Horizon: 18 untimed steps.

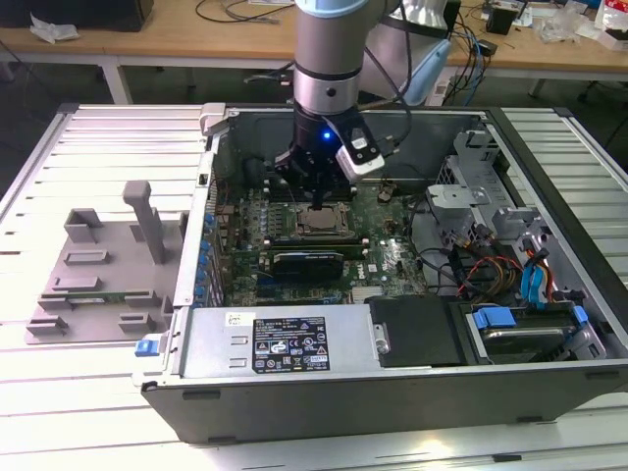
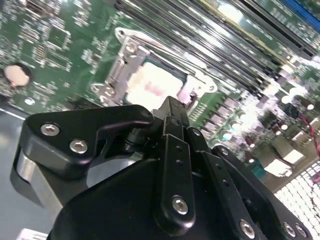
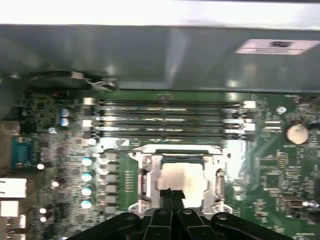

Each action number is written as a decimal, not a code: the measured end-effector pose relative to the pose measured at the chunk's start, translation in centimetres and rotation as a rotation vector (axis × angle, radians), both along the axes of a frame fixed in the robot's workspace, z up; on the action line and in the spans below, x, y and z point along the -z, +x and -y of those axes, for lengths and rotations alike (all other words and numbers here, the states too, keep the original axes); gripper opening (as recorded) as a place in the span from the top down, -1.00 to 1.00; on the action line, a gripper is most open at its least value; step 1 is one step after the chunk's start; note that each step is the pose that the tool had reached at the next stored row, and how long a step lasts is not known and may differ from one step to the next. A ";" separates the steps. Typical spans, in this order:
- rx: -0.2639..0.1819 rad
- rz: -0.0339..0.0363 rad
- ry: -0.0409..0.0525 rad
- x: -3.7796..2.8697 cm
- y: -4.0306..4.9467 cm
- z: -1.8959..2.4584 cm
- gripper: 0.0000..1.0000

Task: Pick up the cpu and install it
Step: 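Close the cpu cover, then install the first cpu locking lever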

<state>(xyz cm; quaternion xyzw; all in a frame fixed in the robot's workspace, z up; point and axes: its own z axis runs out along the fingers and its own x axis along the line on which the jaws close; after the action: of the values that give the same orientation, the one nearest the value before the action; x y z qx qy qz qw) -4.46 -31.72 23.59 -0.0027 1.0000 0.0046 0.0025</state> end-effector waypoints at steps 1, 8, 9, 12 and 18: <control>0.000 -0.0011 0.0000 0.00 0.38 0.00 0.79; 0.000 -0.0044 0.0000 -0.57 1.39 0.00 0.79; 0.000 -0.0044 0.0001 -0.60 1.39 0.00 0.79; 0.000 -0.0044 0.0000 -0.62 1.39 0.00 0.79; 0.000 -0.0045 -0.0002 -0.66 1.38 -0.01 0.79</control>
<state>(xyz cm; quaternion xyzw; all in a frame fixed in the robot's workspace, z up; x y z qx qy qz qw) -3.08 -31.71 24.25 -0.0027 1.0000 0.0045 0.0002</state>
